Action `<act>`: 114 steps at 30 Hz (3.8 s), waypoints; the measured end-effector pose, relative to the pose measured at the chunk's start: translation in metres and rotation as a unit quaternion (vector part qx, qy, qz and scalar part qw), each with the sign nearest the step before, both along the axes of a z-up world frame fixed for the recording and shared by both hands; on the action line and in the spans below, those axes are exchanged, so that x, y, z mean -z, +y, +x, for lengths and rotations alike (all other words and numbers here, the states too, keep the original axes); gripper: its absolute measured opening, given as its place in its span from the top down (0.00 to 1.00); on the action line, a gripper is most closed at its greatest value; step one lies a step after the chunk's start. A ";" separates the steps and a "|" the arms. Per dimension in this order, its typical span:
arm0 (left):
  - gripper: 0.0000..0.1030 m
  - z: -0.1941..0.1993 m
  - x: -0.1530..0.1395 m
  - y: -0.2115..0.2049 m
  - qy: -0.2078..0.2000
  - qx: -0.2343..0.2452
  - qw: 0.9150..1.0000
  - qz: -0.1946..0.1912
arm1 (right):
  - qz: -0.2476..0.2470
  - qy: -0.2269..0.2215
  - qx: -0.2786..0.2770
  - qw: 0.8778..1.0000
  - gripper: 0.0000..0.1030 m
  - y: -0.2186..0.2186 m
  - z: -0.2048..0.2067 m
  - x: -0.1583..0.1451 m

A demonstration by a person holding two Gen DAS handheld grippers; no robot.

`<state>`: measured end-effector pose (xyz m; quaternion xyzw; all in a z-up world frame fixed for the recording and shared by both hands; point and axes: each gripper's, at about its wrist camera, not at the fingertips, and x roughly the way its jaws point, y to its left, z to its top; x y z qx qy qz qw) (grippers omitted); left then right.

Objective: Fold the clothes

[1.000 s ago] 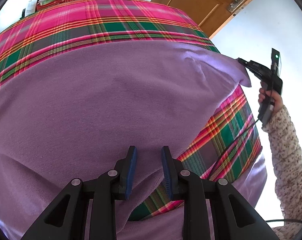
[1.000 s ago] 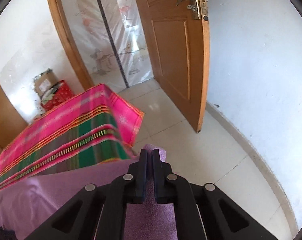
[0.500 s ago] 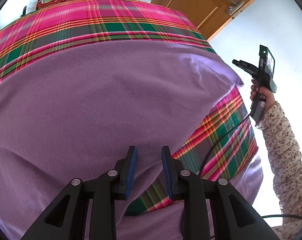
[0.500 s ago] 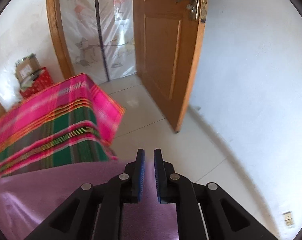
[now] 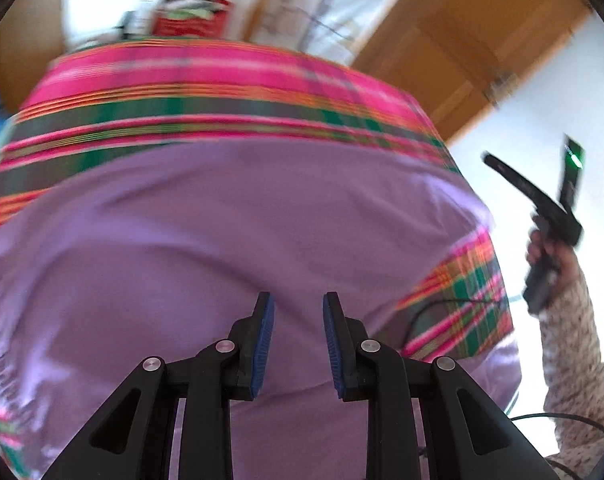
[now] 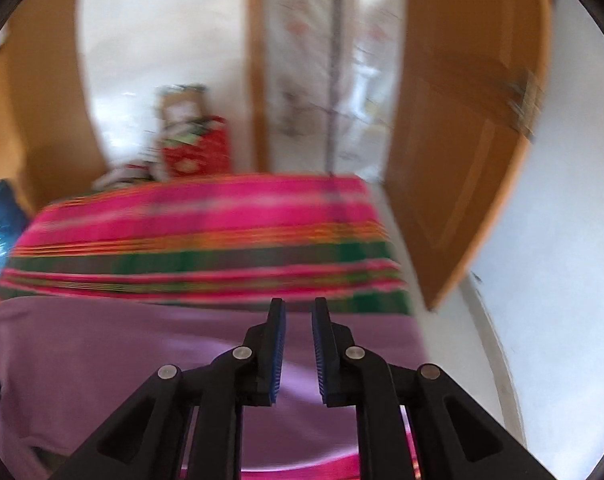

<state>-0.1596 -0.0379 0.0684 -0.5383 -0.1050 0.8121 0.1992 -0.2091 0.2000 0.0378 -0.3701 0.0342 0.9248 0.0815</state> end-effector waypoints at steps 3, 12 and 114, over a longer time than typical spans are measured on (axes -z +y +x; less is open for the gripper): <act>0.75 0.011 -0.009 -0.048 0.007 -0.053 0.998 -0.020 | -0.018 0.012 -0.072 0.997 0.86 -0.045 0.001 -0.020; 0.74 0.042 -0.016 -0.167 -0.001 -0.187 0.982 -0.038 | -0.071 0.010 -0.281 0.957 0.78 -0.186 0.027 -0.046; 0.94 -0.049 0.094 -0.291 -0.125 -0.256 0.927 0.244 | 0.005 -0.062 -0.377 0.924 0.73 -0.527 0.133 0.084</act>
